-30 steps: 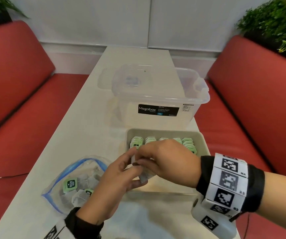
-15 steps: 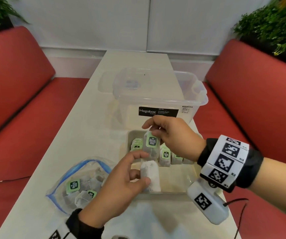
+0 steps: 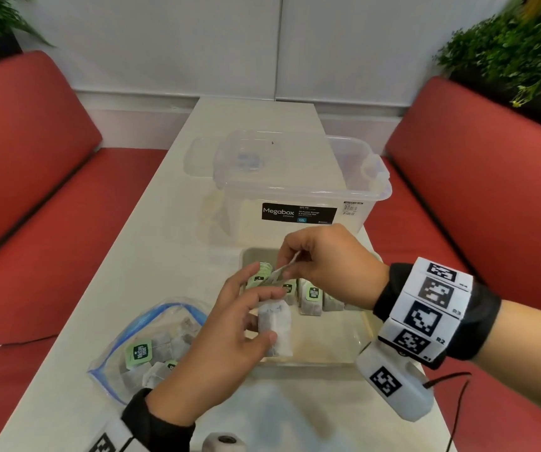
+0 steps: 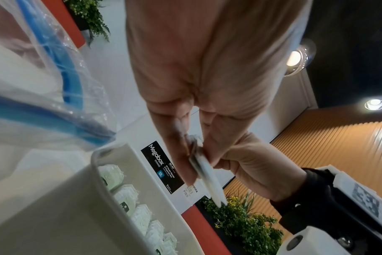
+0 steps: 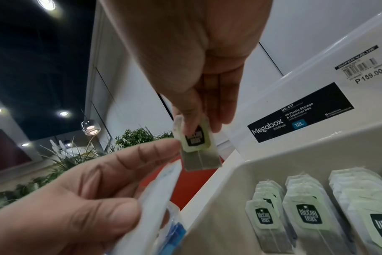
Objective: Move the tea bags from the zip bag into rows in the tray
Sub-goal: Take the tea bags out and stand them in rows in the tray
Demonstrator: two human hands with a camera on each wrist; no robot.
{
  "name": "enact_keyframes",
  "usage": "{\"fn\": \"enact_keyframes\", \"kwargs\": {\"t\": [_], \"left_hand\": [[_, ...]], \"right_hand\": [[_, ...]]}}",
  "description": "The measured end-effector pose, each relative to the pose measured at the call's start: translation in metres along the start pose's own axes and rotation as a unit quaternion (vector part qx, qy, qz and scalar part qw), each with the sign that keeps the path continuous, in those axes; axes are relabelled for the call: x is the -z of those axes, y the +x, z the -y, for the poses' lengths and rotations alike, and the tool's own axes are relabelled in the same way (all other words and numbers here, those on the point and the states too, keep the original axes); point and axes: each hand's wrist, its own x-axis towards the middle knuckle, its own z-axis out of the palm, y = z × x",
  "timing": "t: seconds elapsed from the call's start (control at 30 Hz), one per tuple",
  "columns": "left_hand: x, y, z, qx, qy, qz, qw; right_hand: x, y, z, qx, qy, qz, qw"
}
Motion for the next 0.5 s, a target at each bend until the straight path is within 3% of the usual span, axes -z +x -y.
{"fn": "enact_keyframes", "kwargs": {"t": [0.33, 0.5], "left_hand": [[0.002, 0.003, 0.002, 0.017, -0.012, 0.035, 0.999], [0.008, 0.001, 0.013, 0.043, -0.023, -0.035, 0.998]], "right_hand": [[0.001, 0.006, 0.000, 0.018, -0.027, 0.026, 0.999], [0.001, 0.017, -0.012, -0.032, -0.086, 0.041, 0.995]]}}
